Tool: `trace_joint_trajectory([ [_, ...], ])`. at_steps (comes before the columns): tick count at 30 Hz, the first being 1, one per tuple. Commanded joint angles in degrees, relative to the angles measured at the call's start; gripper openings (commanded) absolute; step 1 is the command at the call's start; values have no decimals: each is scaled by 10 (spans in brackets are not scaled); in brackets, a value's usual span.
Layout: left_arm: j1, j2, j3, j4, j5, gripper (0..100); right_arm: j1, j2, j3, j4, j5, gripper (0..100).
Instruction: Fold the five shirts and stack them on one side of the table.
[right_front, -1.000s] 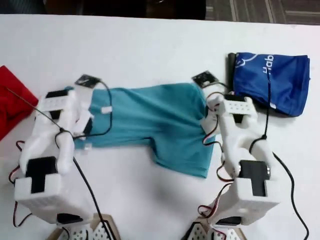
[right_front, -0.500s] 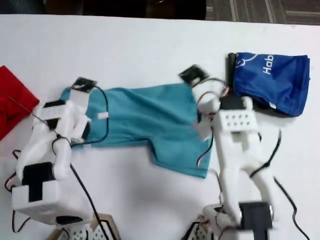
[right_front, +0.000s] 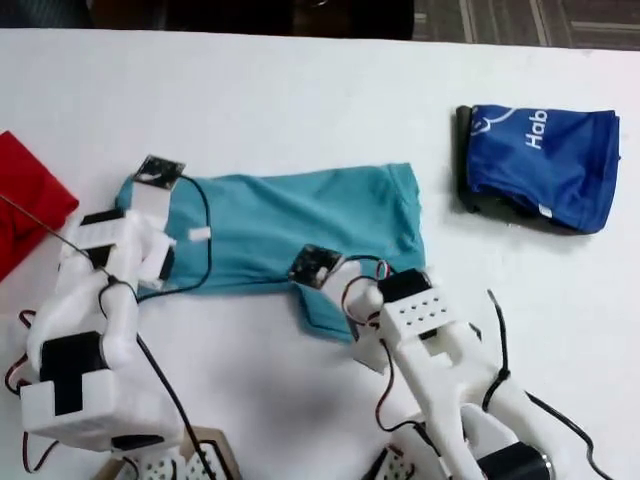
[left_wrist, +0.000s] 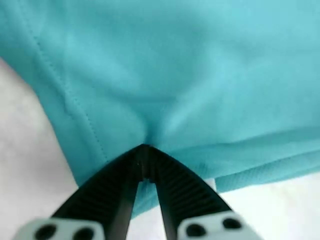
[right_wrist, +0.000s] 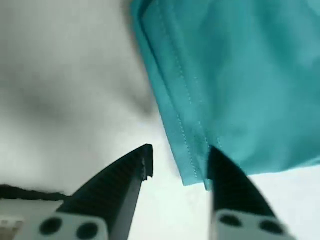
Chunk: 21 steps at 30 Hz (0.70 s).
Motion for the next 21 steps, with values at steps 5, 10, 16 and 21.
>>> trace_joint_trajectory([
  [5, -16, -7, 2, -11, -2, 24, -4, -20, 19, -30, 29, 258],
  [10, -16, -7, 2, -11, -1, 24, 0, -13, 77, -101, 40, 257],
  [16, -16, -7, 2, -11, -1, 24, 0, 115, 39, -106, 58, 146],
  [21, -16, -7, 2, -11, -1, 24, 0, 227, -33, -73, 58, 91],
])
